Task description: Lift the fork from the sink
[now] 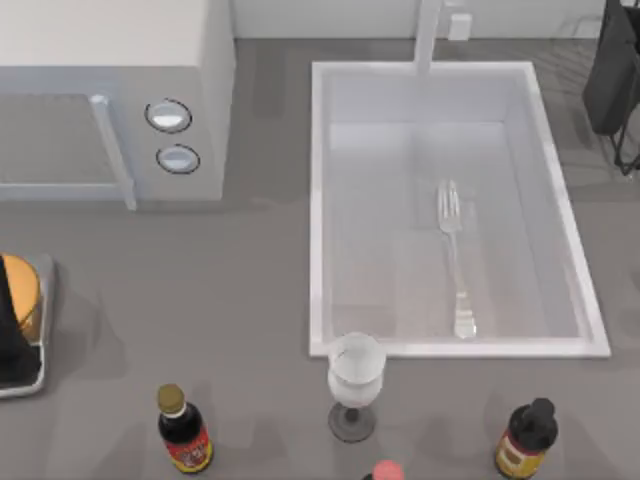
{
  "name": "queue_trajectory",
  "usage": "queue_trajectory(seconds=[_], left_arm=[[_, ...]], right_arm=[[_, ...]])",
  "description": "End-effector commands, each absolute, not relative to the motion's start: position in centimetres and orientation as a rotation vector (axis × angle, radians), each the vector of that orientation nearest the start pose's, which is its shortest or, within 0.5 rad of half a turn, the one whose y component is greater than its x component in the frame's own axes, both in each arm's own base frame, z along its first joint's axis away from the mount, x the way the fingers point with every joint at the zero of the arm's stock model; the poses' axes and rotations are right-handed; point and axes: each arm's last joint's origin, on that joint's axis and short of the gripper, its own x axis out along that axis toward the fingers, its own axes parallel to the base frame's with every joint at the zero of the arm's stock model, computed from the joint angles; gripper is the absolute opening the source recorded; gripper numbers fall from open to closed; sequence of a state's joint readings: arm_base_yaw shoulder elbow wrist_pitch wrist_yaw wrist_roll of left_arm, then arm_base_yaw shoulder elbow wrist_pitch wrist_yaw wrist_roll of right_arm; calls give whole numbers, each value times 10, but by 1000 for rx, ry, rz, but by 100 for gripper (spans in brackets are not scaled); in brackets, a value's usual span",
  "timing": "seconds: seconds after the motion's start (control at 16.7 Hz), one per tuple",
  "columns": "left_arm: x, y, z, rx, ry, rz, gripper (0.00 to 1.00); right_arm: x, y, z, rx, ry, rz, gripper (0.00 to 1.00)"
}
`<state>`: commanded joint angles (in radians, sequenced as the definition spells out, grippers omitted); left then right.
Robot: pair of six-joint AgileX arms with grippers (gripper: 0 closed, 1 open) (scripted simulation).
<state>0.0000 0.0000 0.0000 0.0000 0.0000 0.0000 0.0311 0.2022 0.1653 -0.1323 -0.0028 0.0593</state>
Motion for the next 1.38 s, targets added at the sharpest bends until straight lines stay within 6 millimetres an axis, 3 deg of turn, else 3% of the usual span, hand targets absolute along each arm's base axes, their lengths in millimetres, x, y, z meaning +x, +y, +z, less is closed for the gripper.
queue_trajectory(seconds=[0.18, 0.36, 0.54, 0.72, 0.96, 1.2, 1.38], left_arm=[[106, -1, 160, 0, 0, 0, 100], [106, -1, 160, 0, 0, 0, 100], [106, -1, 160, 0, 0, 0, 100], [106, -1, 160, 0, 0, 0, 100], [106, -1, 160, 0, 0, 0, 100], [106, -1, 160, 0, 0, 0, 100], [106, -1, 160, 0, 0, 0, 100]], right_arm=[[126, 7, 222, 103, 322, 47, 100], [155, 15, 262, 146, 494, 60, 100], [201, 30, 297, 174, 689, 65, 100], [261, 53, 314, 182, 895, 60, 100], [347, 93, 296, 156, 1161, 37, 100], [413, 133, 243, 96, 1377, 10, 100], [443, 155, 199, 50, 1488, -2, 100]])
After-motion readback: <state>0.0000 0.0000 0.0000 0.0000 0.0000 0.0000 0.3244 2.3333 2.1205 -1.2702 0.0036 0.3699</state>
